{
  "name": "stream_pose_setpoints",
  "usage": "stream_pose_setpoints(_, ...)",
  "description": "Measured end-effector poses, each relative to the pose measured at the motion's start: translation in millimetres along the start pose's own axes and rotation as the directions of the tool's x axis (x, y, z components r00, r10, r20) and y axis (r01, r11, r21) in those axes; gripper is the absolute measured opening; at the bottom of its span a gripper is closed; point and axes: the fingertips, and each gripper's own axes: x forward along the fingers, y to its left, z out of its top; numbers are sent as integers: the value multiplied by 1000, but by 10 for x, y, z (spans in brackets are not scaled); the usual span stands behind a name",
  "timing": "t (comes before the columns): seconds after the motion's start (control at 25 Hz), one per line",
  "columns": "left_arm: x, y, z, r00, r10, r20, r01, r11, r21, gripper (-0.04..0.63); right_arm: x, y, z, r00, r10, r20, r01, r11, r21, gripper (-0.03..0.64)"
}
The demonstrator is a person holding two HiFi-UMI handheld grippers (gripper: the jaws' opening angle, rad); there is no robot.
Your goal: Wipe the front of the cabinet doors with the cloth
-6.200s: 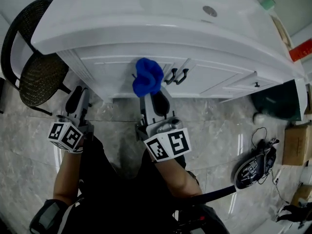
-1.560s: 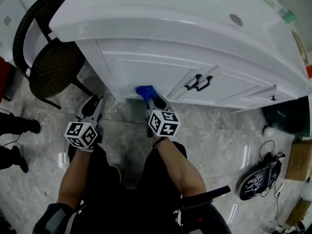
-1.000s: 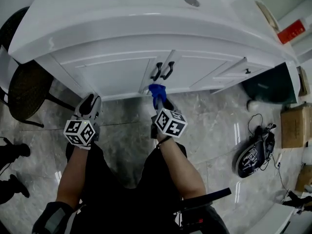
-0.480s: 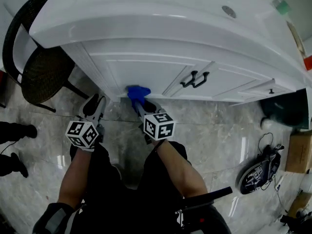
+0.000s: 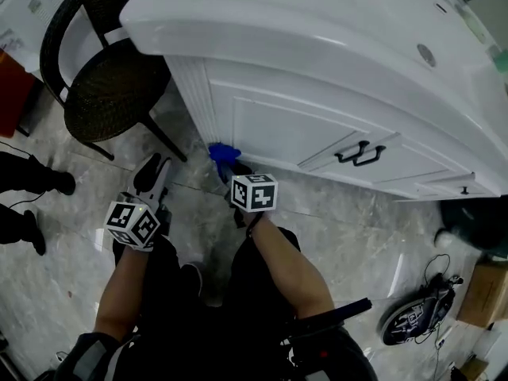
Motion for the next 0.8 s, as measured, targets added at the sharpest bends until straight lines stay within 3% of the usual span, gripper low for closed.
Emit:
stream_pose_setpoints(0.2, 127, -41, -21, 1000, -18, -2, 18, 1000, -6, 132, -342, -710, -12, 986, -167, 22, 161, 971, 177, 57)
stream_pose_setpoints(0.36, 395, -254, -126, 996, -85, -19, 85, 996, -15, 132, -790, -1076, -1, 960, -276, 54, 257, 938, 231, 57)
stream_pose_setpoints(0.52, 652, -607, -288, 984, -173, -48, 172, 985, -28, 132, -1381, -1412, 23, 914, -392, 103, 355, 897, 264, 57)
stream_pose_setpoints(0.68, 870, -1007, -380, 961, -267, -68, 267, 964, -13, 132, -1949, -1772, -78, 852, -513, 105, 452, 821, 347, 57)
stream_pose_setpoints(0.8, 927, -1118, -452, 955, -285, -79, 286, 958, -3, 132, -2053, -1827, -148, 841, -534, 86, 477, 807, 347, 57)
